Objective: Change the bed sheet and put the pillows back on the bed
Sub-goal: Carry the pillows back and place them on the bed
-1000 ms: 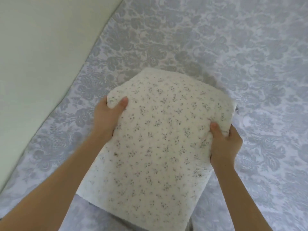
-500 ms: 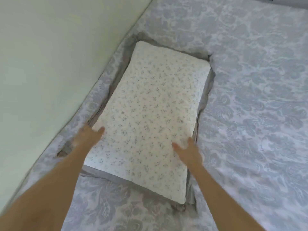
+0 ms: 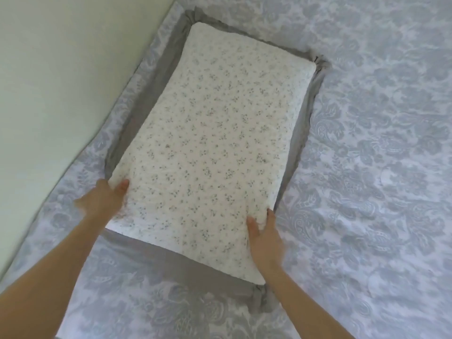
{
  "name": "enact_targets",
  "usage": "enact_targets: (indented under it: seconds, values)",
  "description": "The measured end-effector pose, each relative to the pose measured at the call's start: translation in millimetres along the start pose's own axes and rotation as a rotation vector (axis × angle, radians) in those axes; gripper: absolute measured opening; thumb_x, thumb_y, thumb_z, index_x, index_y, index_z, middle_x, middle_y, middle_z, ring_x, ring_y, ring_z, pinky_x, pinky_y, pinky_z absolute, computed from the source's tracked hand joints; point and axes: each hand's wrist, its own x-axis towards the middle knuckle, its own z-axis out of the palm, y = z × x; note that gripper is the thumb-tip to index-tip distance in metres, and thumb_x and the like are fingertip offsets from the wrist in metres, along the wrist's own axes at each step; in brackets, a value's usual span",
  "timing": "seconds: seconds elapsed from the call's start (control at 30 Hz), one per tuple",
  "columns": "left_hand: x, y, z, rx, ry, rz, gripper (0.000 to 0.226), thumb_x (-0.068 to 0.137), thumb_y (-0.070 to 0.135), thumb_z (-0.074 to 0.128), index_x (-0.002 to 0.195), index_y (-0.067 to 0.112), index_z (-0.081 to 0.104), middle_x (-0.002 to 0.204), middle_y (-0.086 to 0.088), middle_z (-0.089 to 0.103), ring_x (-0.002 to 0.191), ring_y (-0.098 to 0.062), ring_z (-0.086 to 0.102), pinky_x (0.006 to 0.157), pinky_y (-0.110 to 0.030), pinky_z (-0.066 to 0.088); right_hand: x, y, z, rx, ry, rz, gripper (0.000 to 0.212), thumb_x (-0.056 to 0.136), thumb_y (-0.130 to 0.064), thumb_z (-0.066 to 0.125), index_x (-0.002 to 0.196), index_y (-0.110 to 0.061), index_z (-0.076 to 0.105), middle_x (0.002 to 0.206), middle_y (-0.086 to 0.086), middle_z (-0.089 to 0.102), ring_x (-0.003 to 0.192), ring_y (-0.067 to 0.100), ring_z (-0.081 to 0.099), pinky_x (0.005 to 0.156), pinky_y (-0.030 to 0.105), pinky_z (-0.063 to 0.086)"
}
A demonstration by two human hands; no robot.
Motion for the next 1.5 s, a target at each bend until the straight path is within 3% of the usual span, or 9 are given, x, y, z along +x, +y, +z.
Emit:
enact_targets:
  seconds: [0.1, 0.23, 0.33, 0.43, 0.53, 0.63, 0.83, 0.97, 1.5]
  values:
    - [-19.8, 21.6, 0.1, 0.196, 0.069, 0.092, 0.062, 0.096, 0.052, 0.033, 0.146, 0.015, 0.027, 0.137, -0.031, 0.038, 0.125, -0.047, 0.038, 0.105, -0.054, 0.022, 9.8, 7.2, 5.1, -0.316, -0.107, 0.063, 0.073, 0.095, -0.059, 0.031, 0.152, -0.027, -0.001, 0.15, 0.018, 0.028, 0.129, 0.036, 0.04, 0.101, 0.046, 0.04]
    - [-84.8, 70.2, 1.4, 0.088, 0.423, 0.793, 0.052, 0.098, 0.042, 0.035, 0.145, 0.02, 0.036, 0.147, -0.021, 0.036, 0.136, -0.043, 0.031, 0.109, -0.059, 0.02, 3.7, -12.0, -1.1, -0.606, 0.35, -0.474, 0.067, 0.092, -0.028, 0.055, 0.151, -0.022, 0.022, 0.147, 0.022, 0.036, 0.132, 0.04, 0.039, 0.105, 0.05, 0.037]
    - [-137.2, 86.4, 25.8, 0.342, 0.069, 0.954, 0.052, 0.101, 0.038, 0.026, 0.15, 0.024, 0.019, 0.158, -0.01, 0.011, 0.145, -0.032, 0.013, 0.113, -0.057, 0.018, -9.6, -1.7, 10.8, -0.712, -0.04, -0.599, 0.058, 0.101, -0.029, 0.036, 0.152, -0.02, 0.011, 0.158, 0.016, 0.011, 0.146, 0.031, 0.013, 0.114, 0.051, 0.024]
    - [-156.7, 95.4, 32.4, 0.579, -0.169, 0.771, 0.058, 0.098, 0.032, 0.035, 0.15, 0.019, 0.012, 0.156, -0.013, 0.008, 0.141, -0.033, 0.018, 0.105, -0.049, 0.033, -15.5, -5.4, -5.8, -0.812, -0.301, -0.446, 0.055, 0.103, -0.031, 0.028, 0.152, -0.022, 0.006, 0.16, 0.007, 0.001, 0.147, 0.023, 0.005, 0.116, 0.047, 0.019]
    - [-181.7, 111.6, 0.2, 0.572, -0.208, 0.771, 0.043, 0.097, 0.032, 0.034, 0.137, 0.018, 0.038, 0.132, -0.01, 0.047, 0.117, -0.029, 0.05, 0.09, -0.041, 0.043, -49.8, -24.0, -47.5, -0.631, -0.064, -0.449, 0.042, 0.103, -0.028, 0.03, 0.142, -0.013, 0.037, 0.141, 0.008, 0.046, 0.126, 0.026, 0.047, 0.099, 0.038, 0.042]
    - [-225.5, 114.8, -27.3, 0.441, -0.18, 0.825, 0.04, 0.1, 0.033, 0.032, 0.134, 0.014, 0.043, 0.125, -0.007, 0.055, 0.11, -0.025, 0.055, 0.087, -0.036, 0.045, -97.8, -12.1, -96.1, -0.402, 0.104, -0.391, 0.034, 0.101, -0.025, 0.035, 0.125, -0.014, 0.057, 0.113, 0.005, 0.065, 0.098, 0.024, 0.062, 0.078, 0.031, 0.05]
    - [-342.6, 134.6, -53.0, 0.274, -0.069, 1.077, 0.028, 0.099, 0.023, 0.036, 0.099, 0.008, 0.059, 0.087, -0.005, 0.062, 0.075, -0.02, 0.056, 0.061, -0.027, 0.042, -201.3, 56.4, -202.5, -0.264, 0.318, -0.204, 0.036, 0.097, -0.023, 0.04, 0.063, -0.014, 0.043, 0.057, 0.0, 0.043, 0.051, 0.017, 0.04, 0.052, 0.026, 0.037]
    - [-460.9, 155.7, -46.4, 0.239, -0.081, 1.308, 0.025, 0.097, 0.022, 0.039, 0.083, 0.009, 0.056, 0.067, -0.003, 0.052, 0.06, -0.02, 0.048, 0.051, -0.027, 0.034, -285.1, 135.3, -267.2, -0.174, 0.48, -0.014, 0.036, 0.096, -0.023, 0.042, 0.063, -0.011, 0.044, 0.057, 0.001, 0.041, 0.052, 0.02, 0.038, 0.052, 0.028, 0.032]
    - [-1088.9, -9.8, 89.1, 0.267, -0.28, 2.247, 0.024, 0.09, 0.017, 0.041, 0.091, 0.012, 0.064, 0.097, -0.011, 0.066, 0.091, -0.033, 0.06, 0.066, -0.029, 0.042, -757.4, 508.6, -315.9, 0.049, 0.983, 0.858, 0.028, 0.095, -0.024, 0.042, 0.089, -0.007, 0.064, 0.099, 0.016, 0.067, 0.086, 0.036, 0.059, 0.063, 0.031, 0.034]
